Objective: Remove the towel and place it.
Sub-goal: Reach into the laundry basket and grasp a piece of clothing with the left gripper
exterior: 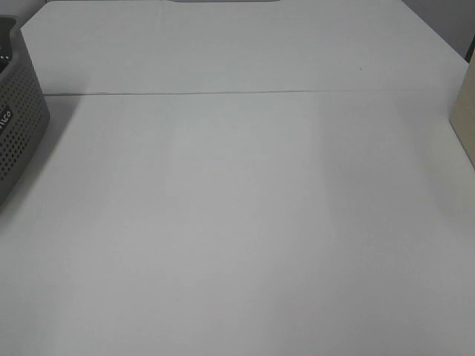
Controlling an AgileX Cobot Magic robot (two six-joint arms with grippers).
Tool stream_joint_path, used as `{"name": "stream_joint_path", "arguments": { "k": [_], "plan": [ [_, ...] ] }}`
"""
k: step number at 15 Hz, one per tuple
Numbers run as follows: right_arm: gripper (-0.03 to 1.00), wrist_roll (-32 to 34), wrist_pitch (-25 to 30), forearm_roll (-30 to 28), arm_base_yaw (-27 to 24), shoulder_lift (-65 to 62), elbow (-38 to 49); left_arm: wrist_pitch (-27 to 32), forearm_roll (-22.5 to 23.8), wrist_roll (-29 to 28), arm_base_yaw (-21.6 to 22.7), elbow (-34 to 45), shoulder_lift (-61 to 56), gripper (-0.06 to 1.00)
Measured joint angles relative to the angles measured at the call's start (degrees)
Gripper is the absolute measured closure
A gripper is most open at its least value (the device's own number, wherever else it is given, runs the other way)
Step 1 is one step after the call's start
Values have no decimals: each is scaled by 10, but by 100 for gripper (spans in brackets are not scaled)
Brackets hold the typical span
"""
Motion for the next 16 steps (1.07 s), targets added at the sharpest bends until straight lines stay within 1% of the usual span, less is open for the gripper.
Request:
{"name": "stream_joint_path", "arguments": {
  "k": [7, 9, 10, 11, 12, 13, 14, 15, 16],
  "plan": [
    [32, 0, 0, 0, 0, 0, 0, 0, 0, 0, 0, 0, 1, -5],
    [32, 0, 0, 0, 0, 0, 0, 5, 0, 6, 0, -4, 19, -5],
    [32, 0, 0, 0, 0, 0, 0, 15, 0, 30, 0, -21, 49, -5],
    [32, 0, 0, 0, 0, 0, 0, 17, 0, 66, 0, -50, 85, -5],
    [32, 0, 0, 0, 0, 0, 0, 17, 0, 120, 0, -95, 131, -5],
    [32, 0, 0, 0, 0, 0, 0, 17, 0, 144, 0, -121, 160, -5],
    [32, 0, 0, 0, 0, 0, 0, 17, 0, 206, 0, -175, 221, -5],
    [32, 0, 0, 0, 0, 0, 0, 16, 3, 309, 0, -290, 335, -4],
    [32, 0, 0, 0, 0, 0, 0, 17, 11, 354, 0, -340, 402, -4]
  ]
}}
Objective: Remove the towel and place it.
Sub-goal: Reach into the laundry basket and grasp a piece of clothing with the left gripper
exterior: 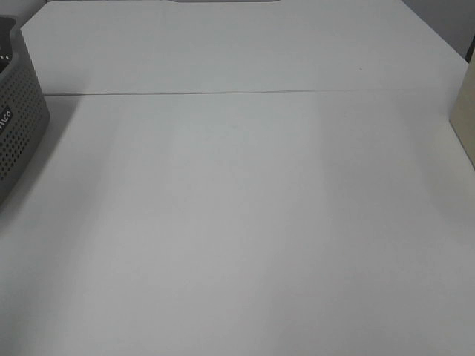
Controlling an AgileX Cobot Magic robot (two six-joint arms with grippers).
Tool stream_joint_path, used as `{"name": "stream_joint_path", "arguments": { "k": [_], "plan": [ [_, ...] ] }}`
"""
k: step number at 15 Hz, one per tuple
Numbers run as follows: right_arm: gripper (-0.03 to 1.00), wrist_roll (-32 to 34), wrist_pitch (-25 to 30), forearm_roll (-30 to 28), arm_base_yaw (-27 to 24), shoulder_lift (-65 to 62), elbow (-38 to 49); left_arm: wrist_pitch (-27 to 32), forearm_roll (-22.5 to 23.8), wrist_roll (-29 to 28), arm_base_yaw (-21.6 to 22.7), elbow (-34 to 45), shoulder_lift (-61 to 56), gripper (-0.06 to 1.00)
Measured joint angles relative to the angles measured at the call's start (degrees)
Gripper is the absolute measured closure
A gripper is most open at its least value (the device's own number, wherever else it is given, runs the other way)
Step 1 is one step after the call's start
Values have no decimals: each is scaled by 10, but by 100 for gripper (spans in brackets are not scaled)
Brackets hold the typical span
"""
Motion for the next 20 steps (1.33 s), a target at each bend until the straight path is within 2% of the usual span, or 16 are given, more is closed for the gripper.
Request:
{"name": "stream_joint_path", "arguments": {
  "k": [1, 2, 4, 5, 7, 9, 10, 13, 16, 20],
  "plan": [
    [32, 0, 0, 0, 0, 0, 0, 14, 16, 53, 0, -52, 68, -4],
    [32, 0, 0, 0, 0, 0, 0, 24, 28, 74, 0, -71, 95, -4],
    [32, 0, 0, 0, 0, 0, 0, 57, 81, 155, 0, -161, 218, -3],
    [32, 0, 0, 0, 0, 0, 0, 57, 119, 169, 3, -202, 286, -3],
    [32, 0, 0, 0, 0, 0, 0, 56, 146, 178, 29, -259, 394, -2],
    [32, 0, 0, 0, 0, 0, 0, 56, 148, 225, 64, -295, 478, -1],
    [32, 0, 0, 0, 0, 0, 0, 54, 145, 252, 100, -306, 532, -1],
    [32, 0, 0, 0, 0, 0, 0, 2, 117, 319, 156, -321, 638, -1],
    [32, 0, 0, 0, 0, 0, 0, -25, 101, 364, 160, -366, 737, -1],
    [32, 0, 0, 0, 0, 0, 0, -19, 95, 378, 160, -400, 816, 0]
  ]
}}
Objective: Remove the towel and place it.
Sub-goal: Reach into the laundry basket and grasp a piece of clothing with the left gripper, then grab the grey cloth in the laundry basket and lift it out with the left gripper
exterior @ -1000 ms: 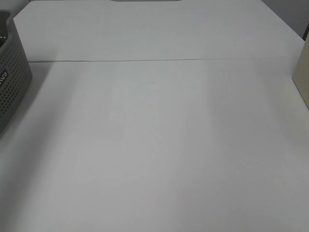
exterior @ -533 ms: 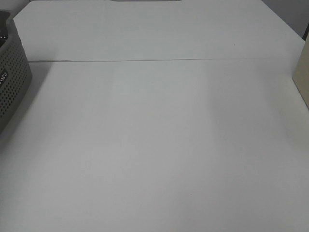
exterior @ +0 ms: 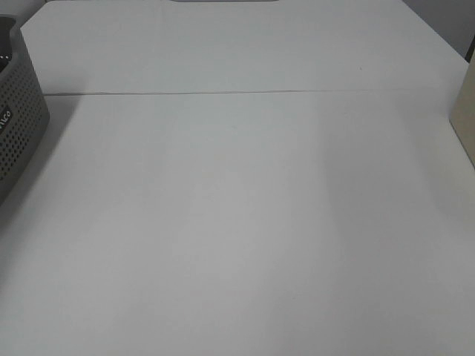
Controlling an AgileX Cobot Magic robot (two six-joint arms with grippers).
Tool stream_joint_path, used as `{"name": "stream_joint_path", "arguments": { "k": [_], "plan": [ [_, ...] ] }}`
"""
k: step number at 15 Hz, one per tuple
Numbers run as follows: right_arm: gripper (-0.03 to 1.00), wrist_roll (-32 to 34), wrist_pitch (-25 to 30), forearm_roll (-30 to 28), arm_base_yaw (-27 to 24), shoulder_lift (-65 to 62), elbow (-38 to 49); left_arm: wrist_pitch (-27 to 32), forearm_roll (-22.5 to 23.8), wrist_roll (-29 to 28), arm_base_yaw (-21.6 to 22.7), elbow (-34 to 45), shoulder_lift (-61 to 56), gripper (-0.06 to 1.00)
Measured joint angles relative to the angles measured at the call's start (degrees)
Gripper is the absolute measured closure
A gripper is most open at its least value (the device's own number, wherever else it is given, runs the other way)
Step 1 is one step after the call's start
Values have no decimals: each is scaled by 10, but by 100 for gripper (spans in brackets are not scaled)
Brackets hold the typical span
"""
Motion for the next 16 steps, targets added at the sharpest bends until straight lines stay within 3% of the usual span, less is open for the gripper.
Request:
{"name": "stream_joint_path", "arguments": {
  "k": [5, 8, 10, 11, 15, 16],
  "plan": [
    [32, 0, 0, 0, 0, 0, 0, 2, -2, 22, 0, -2, 49, 1],
    [32, 0, 0, 0, 0, 0, 0, 14, -11, 14, 0, -2, 54, 34],
    [32, 0, 0, 0, 0, 0, 0, 20, -11, -21, 0, -2, 54, 64],
    [32, 0, 0, 0, 0, 0, 0, 28, -11, -39, 0, -2, 52, 74],
    [32, 0, 0, 0, 0, 0, 0, 57, -14, -66, 0, -4, 52, 81],
    [32, 0, 0, 0, 0, 0, 0, 73, -15, -71, -2, -5, 48, 93]
  ]
}}
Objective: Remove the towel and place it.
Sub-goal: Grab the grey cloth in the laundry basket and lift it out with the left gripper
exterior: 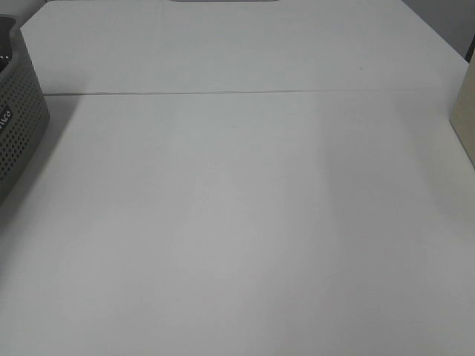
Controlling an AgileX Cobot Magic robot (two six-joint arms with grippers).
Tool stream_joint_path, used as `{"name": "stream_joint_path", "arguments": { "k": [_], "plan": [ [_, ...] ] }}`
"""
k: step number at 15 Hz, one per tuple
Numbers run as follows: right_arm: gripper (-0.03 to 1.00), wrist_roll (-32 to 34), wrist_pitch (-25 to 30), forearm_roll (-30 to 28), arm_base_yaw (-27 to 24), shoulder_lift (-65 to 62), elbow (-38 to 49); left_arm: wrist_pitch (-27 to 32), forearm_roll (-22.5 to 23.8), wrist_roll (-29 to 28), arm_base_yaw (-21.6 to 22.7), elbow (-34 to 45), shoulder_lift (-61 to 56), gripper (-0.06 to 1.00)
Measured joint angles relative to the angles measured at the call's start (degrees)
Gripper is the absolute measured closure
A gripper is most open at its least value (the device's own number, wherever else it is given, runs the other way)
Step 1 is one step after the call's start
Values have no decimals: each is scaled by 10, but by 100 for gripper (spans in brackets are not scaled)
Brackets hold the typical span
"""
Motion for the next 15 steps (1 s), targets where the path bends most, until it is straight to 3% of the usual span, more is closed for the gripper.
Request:
{"name": "stream_joint_path", "arguments": {
  "k": [1, 5, 7, 11, 15],
  "plan": [
    [32, 0, 0, 0, 0, 0, 0, 1, 1, -13, -5, -1, -7, 94],
    [32, 0, 0, 0, 0, 0, 0, 3, -13, -172, -56, -57, -84, 94],
    [32, 0, 0, 0, 0, 0, 0, 3, -45, -201, -79, -77, -139, 94],
    [32, 0, 0, 0, 0, 0, 0, 6, -55, -240, -124, -77, -239, 94],
    [32, 0, 0, 0, 0, 0, 0, 6, -58, -307, -240, -77, -358, 94]
  ]
}}
